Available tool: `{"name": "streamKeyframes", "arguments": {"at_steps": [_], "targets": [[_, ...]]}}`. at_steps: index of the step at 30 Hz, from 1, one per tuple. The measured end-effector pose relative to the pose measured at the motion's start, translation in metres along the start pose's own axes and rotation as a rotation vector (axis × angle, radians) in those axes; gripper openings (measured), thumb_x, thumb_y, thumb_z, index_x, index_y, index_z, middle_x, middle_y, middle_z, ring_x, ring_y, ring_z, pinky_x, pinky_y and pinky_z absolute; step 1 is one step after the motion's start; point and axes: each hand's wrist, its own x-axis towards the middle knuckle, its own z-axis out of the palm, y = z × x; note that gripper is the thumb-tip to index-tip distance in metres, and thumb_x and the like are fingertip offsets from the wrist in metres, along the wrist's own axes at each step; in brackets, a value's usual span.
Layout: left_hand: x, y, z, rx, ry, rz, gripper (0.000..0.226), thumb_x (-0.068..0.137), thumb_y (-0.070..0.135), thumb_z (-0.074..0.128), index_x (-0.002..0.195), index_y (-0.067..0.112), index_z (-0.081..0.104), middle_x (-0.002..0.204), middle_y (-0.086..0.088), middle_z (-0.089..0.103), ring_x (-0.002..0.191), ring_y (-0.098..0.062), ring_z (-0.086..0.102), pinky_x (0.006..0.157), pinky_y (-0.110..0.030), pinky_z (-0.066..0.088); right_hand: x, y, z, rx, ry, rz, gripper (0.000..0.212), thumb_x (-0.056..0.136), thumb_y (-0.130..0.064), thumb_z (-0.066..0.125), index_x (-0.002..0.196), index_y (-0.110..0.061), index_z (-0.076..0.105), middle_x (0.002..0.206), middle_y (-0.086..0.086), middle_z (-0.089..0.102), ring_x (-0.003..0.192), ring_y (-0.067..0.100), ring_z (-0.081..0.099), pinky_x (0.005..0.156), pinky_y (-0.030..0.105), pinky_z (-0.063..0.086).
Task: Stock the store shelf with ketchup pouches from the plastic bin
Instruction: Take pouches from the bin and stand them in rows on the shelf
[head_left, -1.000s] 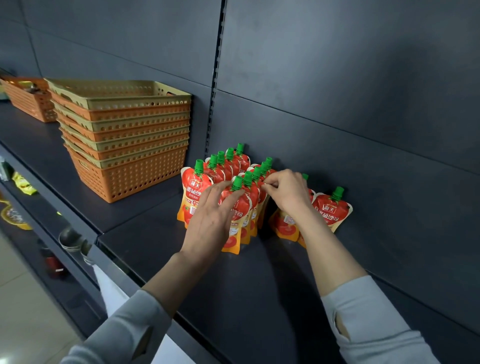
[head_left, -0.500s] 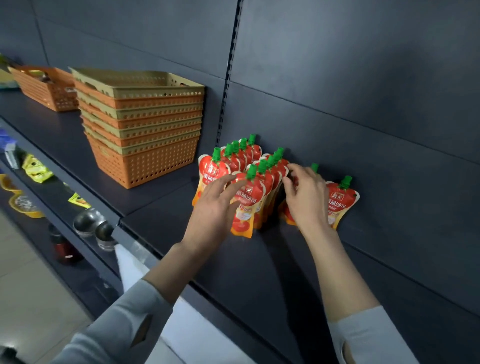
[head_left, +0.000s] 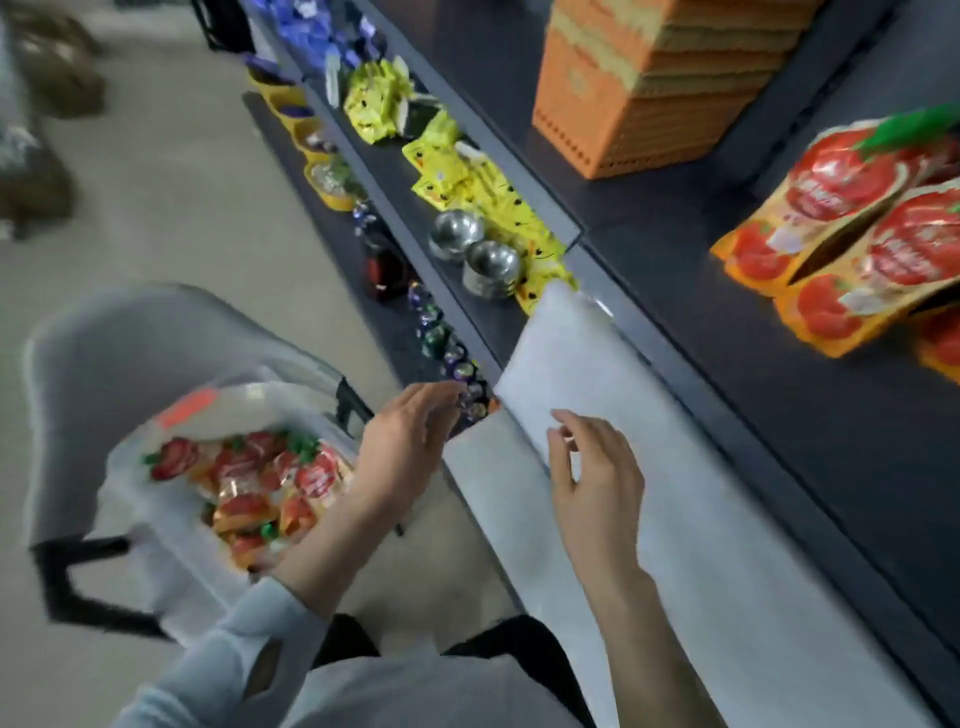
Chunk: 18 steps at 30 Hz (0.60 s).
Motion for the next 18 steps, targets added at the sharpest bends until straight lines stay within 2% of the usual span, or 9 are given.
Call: {"name": "streamKeyframes", "arguments": {"at_steps": [4, 7, 9, 11, 13, 16, 18], "targets": [[-0.077, -0.094, -0.026, 0.082, -0.051, -0.361, 0.029, 0.085, 0.012, 0.067, 0.113, 0.021, 0.067, 0.110, 0.000, 0.068, 0.097, -0.021, 0.065, 0.074, -0.022, 0.041, -0.051, -0.043, 0.088, 0.080, -0.424, -0.010, 0.026, 0.095, -0.023, 0.055, 0.112, -0.011, 0.071, 0.099, 0.004, 0.071, 0.088, 0.026, 0.067, 0.078, 0.036, 0.055], [-0.126, -0.145, -0.039, 0.075, -0.073, -0.609, 0.032, 0.088, 0.016, 0.065, 0.119, 0.023, 0.064, 0.119, 0.000, 0.064, 0.103, -0.024, 0.063, 0.080, -0.031, 0.048, -0.076, -0.062, 0.146, 0.087, -0.790, 0.003, 0.030, 0.094, -0.021, 0.061, 0.123, -0.015, 0.066, 0.110, 0.004, 0.069, 0.101, 0.026, 0.066, 0.084, 0.036, 0.054], [-0.146, -0.171, -0.042, 0.079, -0.074, -0.725, 0.037, 0.089, 0.016, 0.063, 0.125, 0.026, 0.059, 0.126, 0.001, 0.060, 0.107, -0.024, 0.062, 0.083, -0.034, 0.051, -0.084, -0.074, 0.188, 0.062, -0.981, 0.002, 0.039, 0.097, -0.023, 0.057, 0.136, -0.017, 0.058, 0.124, 0.002, 0.065, 0.114, 0.023, 0.062, 0.094, 0.036, 0.052], [-0.157, -0.196, -0.038, 0.074, -0.056, -0.799, 0.042, 0.088, 0.015, 0.065, 0.128, 0.026, 0.056, 0.129, 0.003, 0.057, 0.109, -0.021, 0.061, 0.086, -0.033, 0.051, -0.084, -0.084, 0.235, 0.014, -1.102, 0.045, 0.044, 0.101, -0.022, 0.053, 0.145, -0.017, 0.049, 0.134, 0.001, 0.061, 0.122, 0.021, 0.058, 0.100, 0.034, 0.048], [-0.159, -0.220, -0.032, 0.085, -0.053, -0.858, 0.047, 0.087, 0.016, 0.067, 0.132, 0.023, 0.053, 0.131, 0.001, 0.056, 0.110, -0.021, 0.061, 0.089, -0.031, 0.049, -0.085, -0.089, 0.288, -0.066, -1.178, 0.069, 0.043, 0.103, -0.019, 0.049, 0.145, -0.014, 0.046, 0.133, 0.003, 0.062, 0.121, 0.022, 0.060, 0.099, 0.033, 0.047], [-0.153, -0.251, -0.018, 0.077, -0.080, -0.931, 0.055, 0.086, 0.018, 0.068, 0.137, 0.022, 0.046, 0.138, -0.001, 0.052, 0.115, -0.022, 0.058, 0.092, -0.033, 0.048, -0.090, -0.090, 0.358, -0.145, -1.234, 0.103, 0.039, 0.103, -0.009, 0.041, 0.141, -0.004, 0.044, 0.136, 0.019, 0.056, 0.123, 0.033, 0.055, 0.102, 0.039, 0.044], [-0.149, -0.269, -0.006, 0.061, -0.113, -0.959, 0.060, 0.086, 0.018, 0.068, 0.140, 0.022, 0.042, 0.139, -0.001, 0.052, 0.120, -0.023, 0.055, 0.094, -0.034, 0.046, -0.098, -0.090, 0.392, -0.206, -1.232, 0.080, 0.049, 0.102, -0.005, 0.038, 0.150, 0.000, 0.030, 0.149, 0.025, 0.042, 0.136, 0.038, 0.044, 0.111, 0.044, 0.038]]}}
